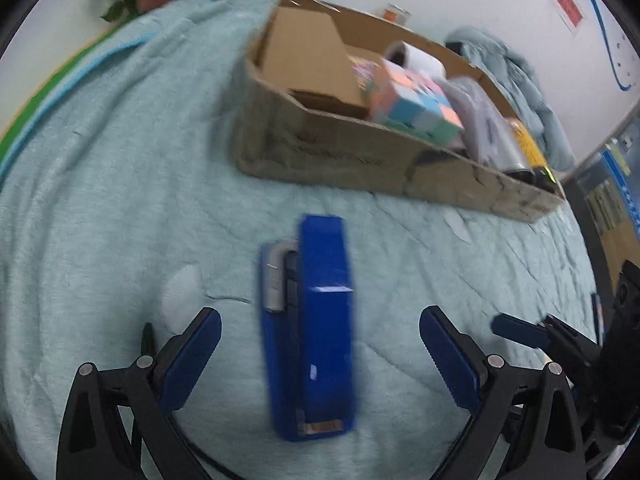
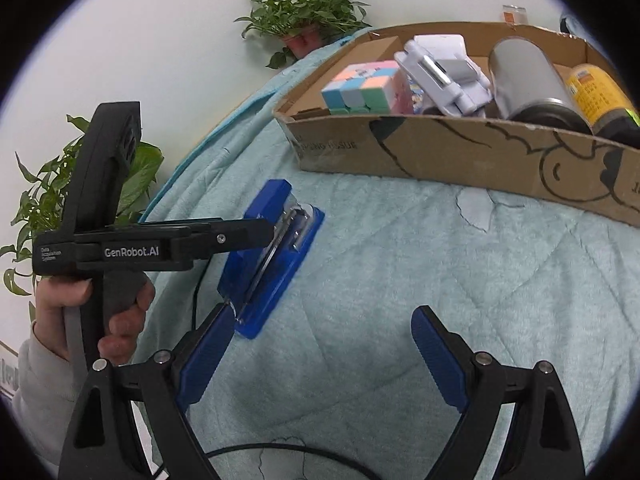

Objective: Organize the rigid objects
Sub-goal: 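Reach the left gripper to the blue stapler and grasp it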

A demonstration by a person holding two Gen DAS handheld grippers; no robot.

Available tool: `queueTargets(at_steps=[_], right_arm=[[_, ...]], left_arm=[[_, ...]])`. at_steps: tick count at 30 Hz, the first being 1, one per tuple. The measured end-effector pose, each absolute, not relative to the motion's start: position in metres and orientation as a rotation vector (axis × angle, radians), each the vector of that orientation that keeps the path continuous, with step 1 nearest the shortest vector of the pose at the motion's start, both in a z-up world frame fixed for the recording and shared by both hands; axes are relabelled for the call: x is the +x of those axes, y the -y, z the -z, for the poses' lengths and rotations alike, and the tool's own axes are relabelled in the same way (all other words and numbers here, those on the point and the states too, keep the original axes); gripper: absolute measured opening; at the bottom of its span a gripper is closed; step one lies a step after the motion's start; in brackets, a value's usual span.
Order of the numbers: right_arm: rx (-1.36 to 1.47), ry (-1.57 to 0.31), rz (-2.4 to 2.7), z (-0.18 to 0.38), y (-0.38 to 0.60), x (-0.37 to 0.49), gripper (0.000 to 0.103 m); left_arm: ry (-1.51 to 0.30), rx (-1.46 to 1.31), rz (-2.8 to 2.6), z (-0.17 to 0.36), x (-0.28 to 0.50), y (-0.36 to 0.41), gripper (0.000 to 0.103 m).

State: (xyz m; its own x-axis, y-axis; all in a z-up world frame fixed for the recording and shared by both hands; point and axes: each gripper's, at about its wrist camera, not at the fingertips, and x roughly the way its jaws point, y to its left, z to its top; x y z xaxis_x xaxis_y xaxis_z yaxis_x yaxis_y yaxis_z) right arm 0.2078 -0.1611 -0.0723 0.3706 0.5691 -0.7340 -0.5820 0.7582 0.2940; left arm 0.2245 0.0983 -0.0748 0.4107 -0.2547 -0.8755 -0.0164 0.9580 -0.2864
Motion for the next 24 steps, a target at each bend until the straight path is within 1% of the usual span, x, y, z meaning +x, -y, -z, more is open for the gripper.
queueTargets(at_steps=[3,6,12,24], right_arm=[[-0.01,-0.951,-0.714,0.076,0.172,0.205,0.09],[0.006,-0.965,-0.69,0.078,0.185,0.204,0.09],[0.032,-0.984,-0.672,0.084,0.201,0.197,0.09],[0.049,-0.945,-0.597,0.083,0.25,0.178,0.09]], left_arm=[[-1.228,-0.264,0.222,0.088,0.226,-0.075,0.09],[-1.226,-0.186,0.166,0.09,0.224,-0.058,0.09],[-1.245,-0.224,0.221,0.085,0.222,-0.028,0.09],[-1.299,-0.478,0.463,0.082,0.222,0.057,0.09]])
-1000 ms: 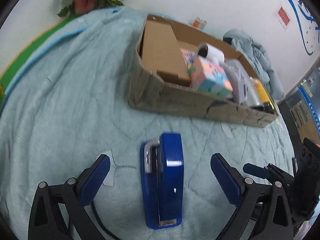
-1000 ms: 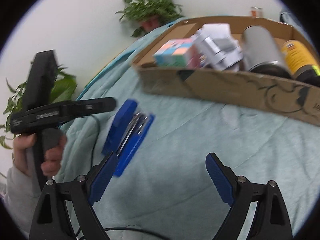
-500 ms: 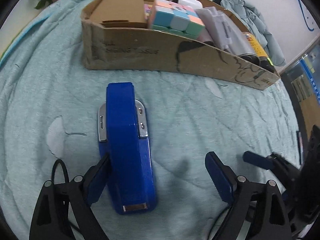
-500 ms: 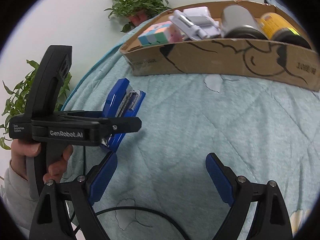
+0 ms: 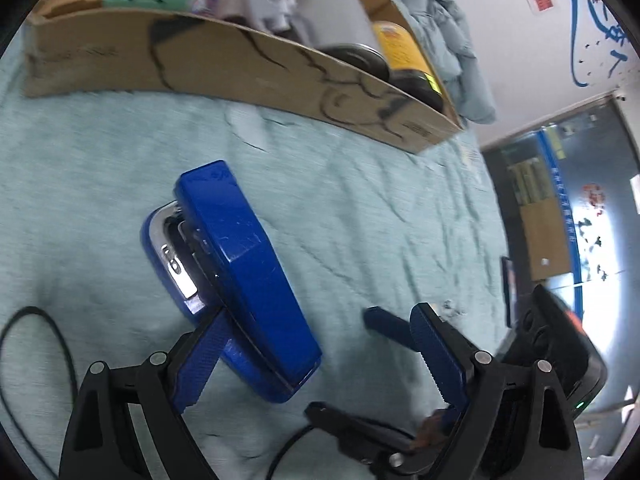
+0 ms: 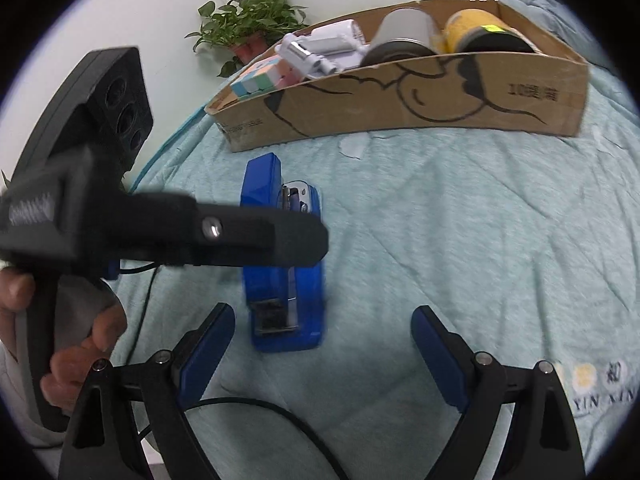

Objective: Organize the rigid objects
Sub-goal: 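Reach the left gripper to the blue stapler and grasp it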

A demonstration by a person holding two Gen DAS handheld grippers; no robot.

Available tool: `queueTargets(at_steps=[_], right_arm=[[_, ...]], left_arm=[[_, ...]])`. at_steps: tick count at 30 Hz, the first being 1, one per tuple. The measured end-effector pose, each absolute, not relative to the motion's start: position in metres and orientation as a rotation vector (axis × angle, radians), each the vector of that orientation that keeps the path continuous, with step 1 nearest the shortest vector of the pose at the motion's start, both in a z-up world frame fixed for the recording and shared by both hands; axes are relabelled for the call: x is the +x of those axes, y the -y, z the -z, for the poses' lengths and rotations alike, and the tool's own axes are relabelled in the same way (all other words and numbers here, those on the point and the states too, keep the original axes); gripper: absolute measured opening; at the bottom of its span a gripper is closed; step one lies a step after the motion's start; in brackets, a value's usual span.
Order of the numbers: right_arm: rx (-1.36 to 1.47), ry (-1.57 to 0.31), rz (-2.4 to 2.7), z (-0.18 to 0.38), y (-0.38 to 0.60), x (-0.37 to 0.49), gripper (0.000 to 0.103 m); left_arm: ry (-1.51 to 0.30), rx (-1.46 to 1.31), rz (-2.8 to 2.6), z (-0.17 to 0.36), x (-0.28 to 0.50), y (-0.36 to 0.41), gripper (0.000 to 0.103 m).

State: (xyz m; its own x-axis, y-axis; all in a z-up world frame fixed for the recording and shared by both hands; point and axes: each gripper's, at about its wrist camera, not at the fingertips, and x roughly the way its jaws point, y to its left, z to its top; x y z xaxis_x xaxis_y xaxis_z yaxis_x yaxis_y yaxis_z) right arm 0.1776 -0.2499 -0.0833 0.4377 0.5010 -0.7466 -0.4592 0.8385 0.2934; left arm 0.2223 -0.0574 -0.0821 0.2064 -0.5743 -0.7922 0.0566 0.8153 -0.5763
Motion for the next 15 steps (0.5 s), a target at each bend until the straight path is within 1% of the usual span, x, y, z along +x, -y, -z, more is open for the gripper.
queueTargets(at_steps=[3,9,12,13,15], right_arm=[[0.039,-0.924,-0.602,0.084,0.248,0.171,0.09],[-0.047,-0.897,-0.628,0.084,0.221,0.17,0.09],[-0.127,-0.89,-0.647,0.087,0.201,0.169,0.089],[-0.148,-0.893,-0.642,0.089,0.196,0.17,0.089],[-0.194,-0.895,-0.612,0.094,0.188,0.169,0.083]], left_arm=[[-1.291,-0.499,0.442,0.083,0.219,0.056,0.086],[-1.147,-0.476,0.343,0.058,0.206,0.024,0.086],[-1.14,-0.493,0.315,0.056,0.204,-0.001,0.086],[-1.143,-0.498,0.307,0.057,0.204,-0.003,0.086],[-1.151,-0.509,0.296,0.061,0.203,-0.008,0.085]])
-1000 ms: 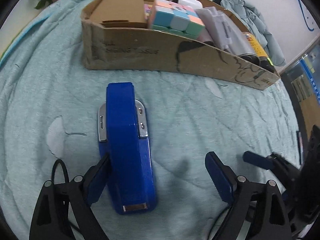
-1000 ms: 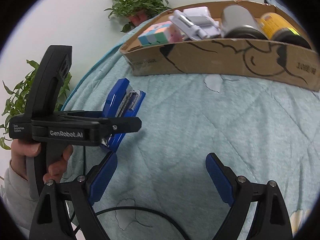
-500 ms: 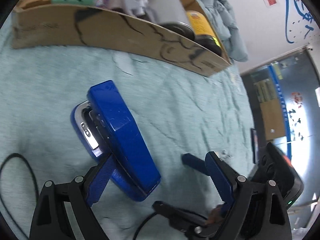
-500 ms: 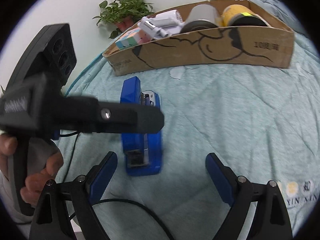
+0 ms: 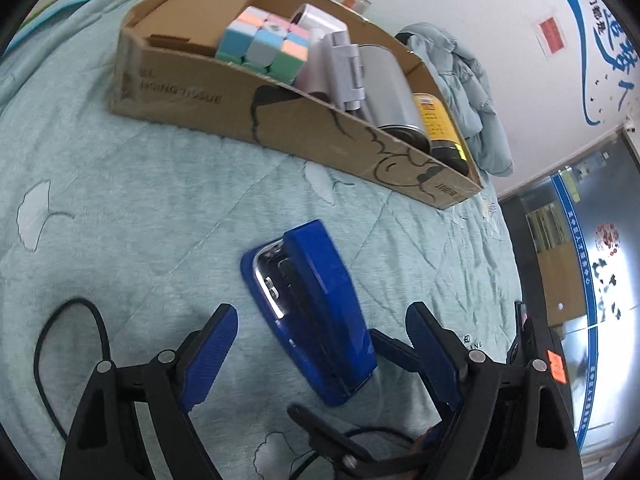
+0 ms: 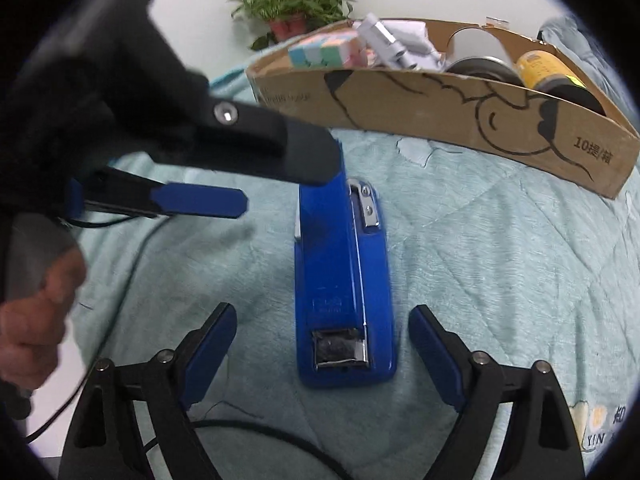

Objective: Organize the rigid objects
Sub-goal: 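Reach the left gripper to the blue stapler and grasp it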

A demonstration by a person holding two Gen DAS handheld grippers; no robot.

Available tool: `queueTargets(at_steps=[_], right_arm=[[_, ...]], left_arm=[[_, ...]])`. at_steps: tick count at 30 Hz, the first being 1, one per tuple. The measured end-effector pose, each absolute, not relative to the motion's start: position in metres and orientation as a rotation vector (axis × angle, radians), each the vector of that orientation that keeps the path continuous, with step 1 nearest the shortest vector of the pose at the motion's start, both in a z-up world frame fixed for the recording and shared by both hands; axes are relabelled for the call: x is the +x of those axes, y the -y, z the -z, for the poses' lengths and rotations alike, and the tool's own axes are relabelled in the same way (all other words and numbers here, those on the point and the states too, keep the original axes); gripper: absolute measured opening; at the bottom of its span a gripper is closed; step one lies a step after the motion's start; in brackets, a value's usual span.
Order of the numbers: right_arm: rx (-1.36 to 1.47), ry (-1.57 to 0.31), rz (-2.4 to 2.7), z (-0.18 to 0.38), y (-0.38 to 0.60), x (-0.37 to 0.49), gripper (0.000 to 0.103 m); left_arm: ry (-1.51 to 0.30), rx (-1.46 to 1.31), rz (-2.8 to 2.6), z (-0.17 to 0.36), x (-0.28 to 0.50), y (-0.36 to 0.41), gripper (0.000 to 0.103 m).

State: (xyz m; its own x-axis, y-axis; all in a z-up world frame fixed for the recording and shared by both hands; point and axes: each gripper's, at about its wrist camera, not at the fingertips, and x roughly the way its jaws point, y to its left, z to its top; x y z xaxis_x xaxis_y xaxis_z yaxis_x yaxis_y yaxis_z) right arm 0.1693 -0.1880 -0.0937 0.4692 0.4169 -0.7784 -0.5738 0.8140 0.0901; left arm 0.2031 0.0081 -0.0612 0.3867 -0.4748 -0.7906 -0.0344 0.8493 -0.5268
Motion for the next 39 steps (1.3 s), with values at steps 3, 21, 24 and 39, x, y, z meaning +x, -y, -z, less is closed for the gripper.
queueTargets(at_steps=[3,21,24,39], right_arm=[[-0.249,-0.869,-0.572,0.094,0.184,0.165,0.058],[-0.066,-0.949,-0.529,0.083,0.206,0.188,0.044],[-0.09,-0.935,-0.525,0.086,0.2,0.188,0.044],[0.163,-1.044,-0.609,0.081,0.227,0.207,0.025]], left_arm=[[-1.17,-0.537,0.297,0.071,0.202,-0.012,0.085],[-1.241,-0.596,0.341,0.103,0.206,0.004,0.085],[-1.239,-0.599,0.344,0.103,0.208,0.004,0.083],[-1.195,-0.537,0.397,0.093,0.213,0.017,0.051]])
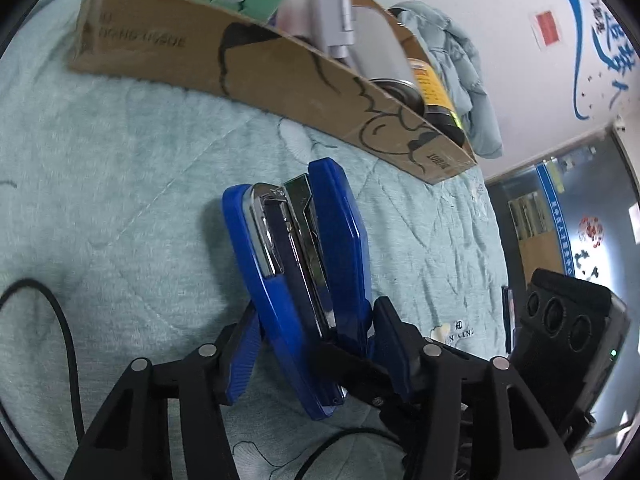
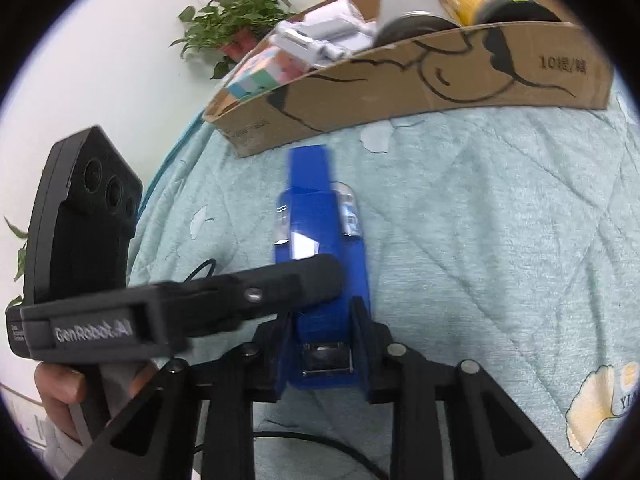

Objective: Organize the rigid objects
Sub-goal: 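Reach the left gripper to the blue stapler and grasp it, then lift the blue stapler with the left gripper and carry it over the box, then lower the stapler into the box above the Rubik's cube and release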

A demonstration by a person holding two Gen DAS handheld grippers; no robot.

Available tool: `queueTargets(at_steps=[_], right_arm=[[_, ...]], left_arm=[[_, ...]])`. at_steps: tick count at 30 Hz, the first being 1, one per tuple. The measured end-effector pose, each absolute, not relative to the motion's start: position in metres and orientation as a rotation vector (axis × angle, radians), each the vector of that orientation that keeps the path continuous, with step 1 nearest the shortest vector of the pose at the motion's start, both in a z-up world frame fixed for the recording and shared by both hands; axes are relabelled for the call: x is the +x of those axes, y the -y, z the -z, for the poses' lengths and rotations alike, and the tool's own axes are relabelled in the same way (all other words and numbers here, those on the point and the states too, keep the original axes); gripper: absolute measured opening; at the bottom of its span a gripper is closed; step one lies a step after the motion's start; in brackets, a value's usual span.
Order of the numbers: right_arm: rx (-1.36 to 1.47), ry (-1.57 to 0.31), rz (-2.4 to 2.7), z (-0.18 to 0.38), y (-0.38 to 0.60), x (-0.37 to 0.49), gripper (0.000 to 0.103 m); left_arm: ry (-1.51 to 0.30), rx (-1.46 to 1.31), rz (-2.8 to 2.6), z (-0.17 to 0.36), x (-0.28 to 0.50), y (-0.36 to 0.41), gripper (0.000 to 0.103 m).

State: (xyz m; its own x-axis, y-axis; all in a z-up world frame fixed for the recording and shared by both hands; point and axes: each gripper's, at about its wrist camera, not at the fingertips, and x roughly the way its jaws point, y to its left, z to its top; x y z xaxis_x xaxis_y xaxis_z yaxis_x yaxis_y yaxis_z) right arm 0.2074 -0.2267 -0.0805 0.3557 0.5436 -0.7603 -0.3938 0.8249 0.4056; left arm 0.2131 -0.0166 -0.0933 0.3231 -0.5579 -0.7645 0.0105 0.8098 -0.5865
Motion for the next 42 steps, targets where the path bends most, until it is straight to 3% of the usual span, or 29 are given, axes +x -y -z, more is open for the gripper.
queueTargets(at_steps=[10,20,30,34,42], right_arm=[[0.091,-0.955,-0.617,0.063,0.218,0.197,0.025],[0.039,-0.766,-0.63,0.005,0.2,0.208,0.025],[0.024,-0.684,-0.657,-0.052,0.157,0.282,0.025],[0.045,-0.718,-0.663,-0.057,0.136,0.322,0.025],[0.127,-0.881,-0.644,-0.031,0.111,0.391,0.025]], left_arm=[[-1.133,-0.544,0.414,0.076,0.211,0.009,0.049],[-0.955,-0.473,0.443,-0.008,0.231,-0.005,0.05],[-0.878,-0.4,0.438,-0.078,0.324,-0.039,0.05],[-0.915,-0.404,0.431,-0.082,0.374,-0.061,0.05],[-1.032,-0.455,0.416,-0.036,0.451,-0.089,0.05]])
